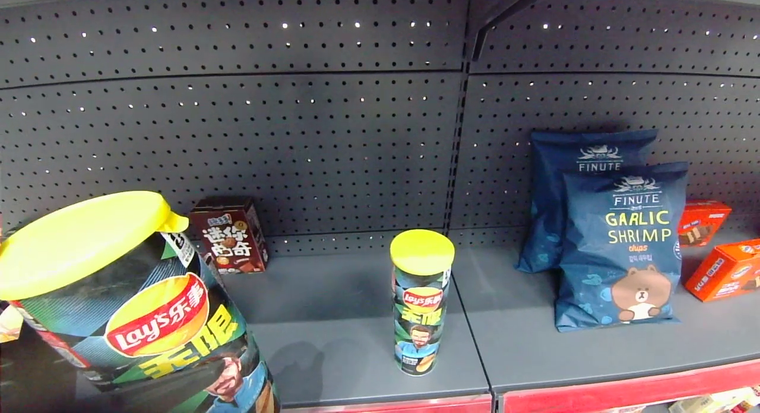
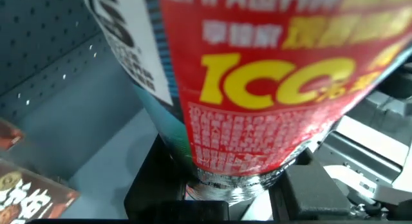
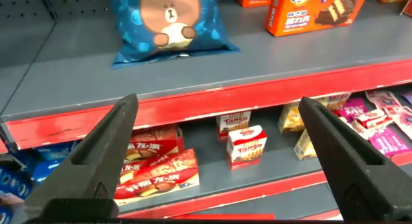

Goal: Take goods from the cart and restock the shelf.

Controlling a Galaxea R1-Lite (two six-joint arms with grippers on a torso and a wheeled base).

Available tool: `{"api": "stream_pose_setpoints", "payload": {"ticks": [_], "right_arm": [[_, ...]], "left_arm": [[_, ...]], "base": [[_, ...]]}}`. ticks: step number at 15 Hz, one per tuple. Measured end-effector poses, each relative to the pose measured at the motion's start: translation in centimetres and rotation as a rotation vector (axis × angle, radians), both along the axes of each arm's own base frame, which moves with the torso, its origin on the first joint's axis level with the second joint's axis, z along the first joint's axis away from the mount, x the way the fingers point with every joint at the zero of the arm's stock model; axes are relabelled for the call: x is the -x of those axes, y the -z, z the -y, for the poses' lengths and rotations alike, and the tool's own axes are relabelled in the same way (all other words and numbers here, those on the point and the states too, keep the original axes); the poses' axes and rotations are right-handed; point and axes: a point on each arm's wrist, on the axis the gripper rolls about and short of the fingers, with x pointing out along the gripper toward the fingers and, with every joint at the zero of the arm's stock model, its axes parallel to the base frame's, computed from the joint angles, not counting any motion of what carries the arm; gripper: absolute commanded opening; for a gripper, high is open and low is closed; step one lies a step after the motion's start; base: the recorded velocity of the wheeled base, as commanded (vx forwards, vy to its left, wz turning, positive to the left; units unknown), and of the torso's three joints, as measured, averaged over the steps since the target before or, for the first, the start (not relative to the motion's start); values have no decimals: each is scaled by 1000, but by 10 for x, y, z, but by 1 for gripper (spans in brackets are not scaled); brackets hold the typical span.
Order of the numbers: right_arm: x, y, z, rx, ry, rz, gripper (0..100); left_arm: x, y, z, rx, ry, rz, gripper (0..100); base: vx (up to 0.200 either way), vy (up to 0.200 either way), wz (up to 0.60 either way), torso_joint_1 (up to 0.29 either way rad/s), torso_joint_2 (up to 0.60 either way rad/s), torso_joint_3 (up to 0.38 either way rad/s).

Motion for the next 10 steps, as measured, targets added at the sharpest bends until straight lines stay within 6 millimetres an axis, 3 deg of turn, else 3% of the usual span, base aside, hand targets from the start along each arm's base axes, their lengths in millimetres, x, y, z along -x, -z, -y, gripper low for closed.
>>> {"api": "stream_pose_setpoints", "payload": {"ticks": [5,10], "right_arm": [[0,0,0,-1,0,1,100],[0,0,0,0,2,0,100]], "left_arm": [[-17,2,4,-3,-37,5,0],[-66,3,20,41,-56,66,0]], "base": [[0,0,0,0,0,0],[0,0,0,0,0,0]]}}
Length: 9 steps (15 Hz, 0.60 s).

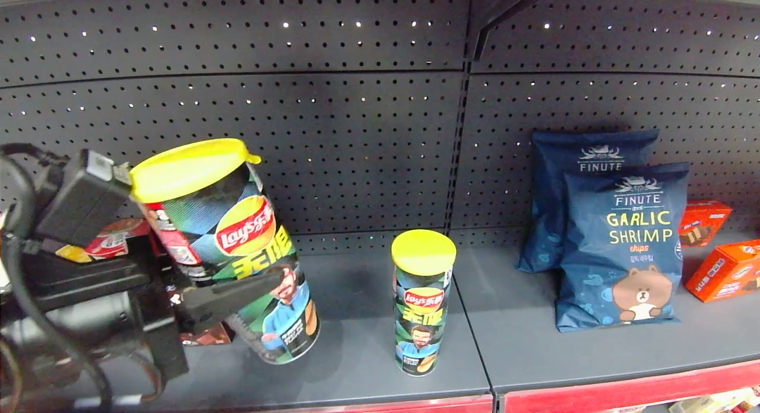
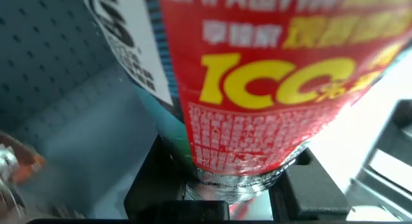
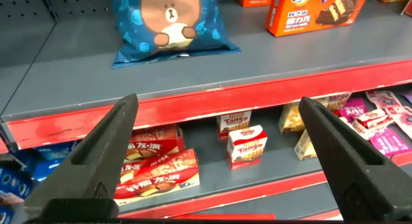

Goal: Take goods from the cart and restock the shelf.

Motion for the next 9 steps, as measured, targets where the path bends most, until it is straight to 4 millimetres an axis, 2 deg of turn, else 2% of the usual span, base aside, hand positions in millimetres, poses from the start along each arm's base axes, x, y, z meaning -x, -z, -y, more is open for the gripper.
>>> {"api": "stream_pose_setpoints", "payload": {"ticks": [5,9], "right_arm": [[0,0,0,0,-1,-1,100],[0,0,0,0,0,-2,100]], "left_arm": [[-83,8,10,41,51,43,0],[-135,19,22,22,93,41,0]], "base": [[0,0,0,0,0,0],[0,0,0,0,0,0]]}}
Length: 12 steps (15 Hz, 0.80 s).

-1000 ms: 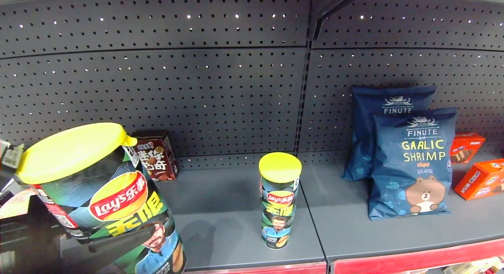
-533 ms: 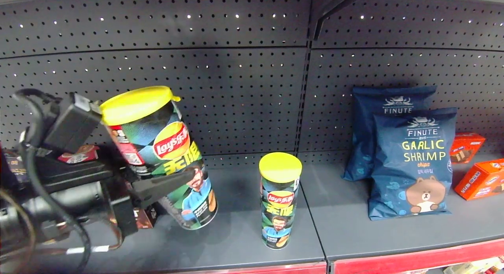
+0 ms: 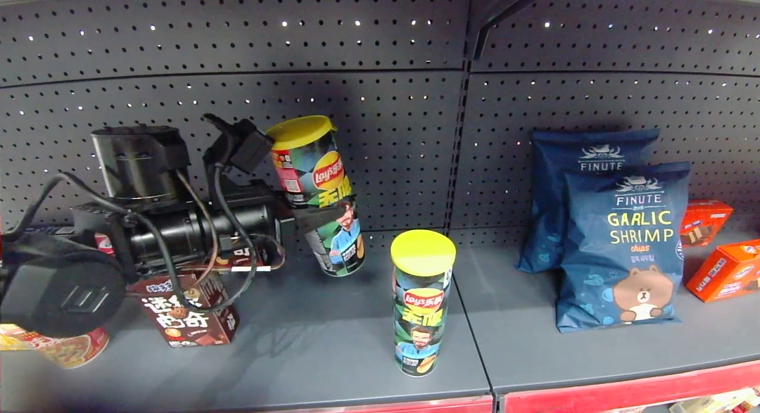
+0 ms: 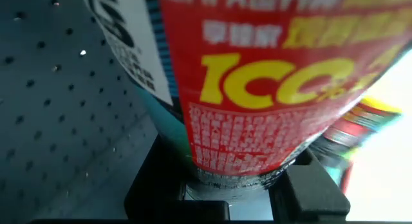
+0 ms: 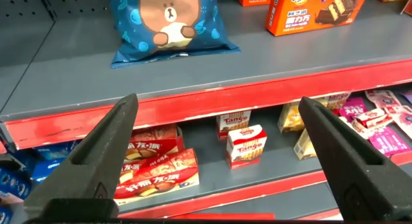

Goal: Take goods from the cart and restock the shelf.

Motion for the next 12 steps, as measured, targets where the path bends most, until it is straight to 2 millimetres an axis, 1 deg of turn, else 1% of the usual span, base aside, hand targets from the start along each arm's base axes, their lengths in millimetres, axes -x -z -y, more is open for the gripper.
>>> {"api": "stream_pose_setpoints", "payload": {"ticks": [2,4,7,10,12], "right_arm": [[0,0,0,1,0,-1,100],[0,0,0,3,-1,0,100],[0,0,0,25,-1,-4,100],[0,0,0,42,-2,-6,100],[0,0,0,42,-2,-7,100]], "left_arm": [[-20,9,6,-24,51,15,0],[-34,21,14,-40,86,11,0],[-48,39,22,-73,147,16,0],[-60,48,28,-75,199,18,0],[-64,54,35,-76,218,7,0]], "base": [[0,0,0,0,0,0],[0,0,0,0,0,0],[0,0,0,0,0,0],[0,0,0,0,0,0],[0,0,0,0,0,0]]}}
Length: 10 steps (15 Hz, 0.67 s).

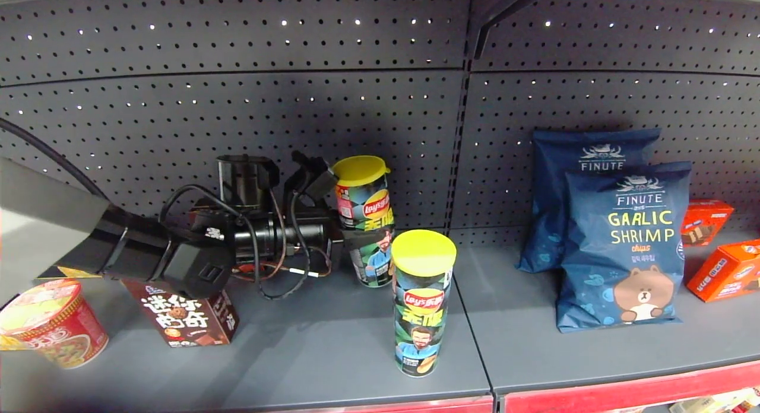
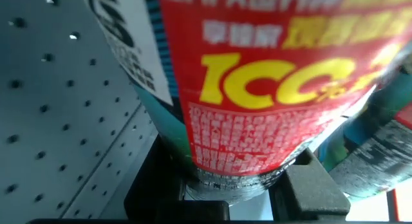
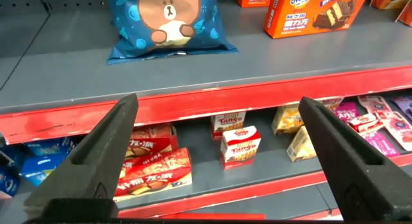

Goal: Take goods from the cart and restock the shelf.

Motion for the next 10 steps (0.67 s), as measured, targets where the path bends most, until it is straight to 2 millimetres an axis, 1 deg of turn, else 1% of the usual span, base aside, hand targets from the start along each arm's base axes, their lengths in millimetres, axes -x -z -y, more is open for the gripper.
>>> {"api": "stream_pose_setpoints", "payload": {"ticks": [3,6,10], "right_arm": [[0,0,0,0,6,0,100],[0,0,0,0,10,0,100],[0,0,0,0,9,0,100]], "left_arm": [[-5,7,7,-3,17,-6,0],[-19,6,12,3,20,19,0],[-24,18,12,-54,27,-24,0]], "base": [[0,0,0,0,0,0],[0,0,0,0,0,0],[0,0,0,0,0,0]]}}
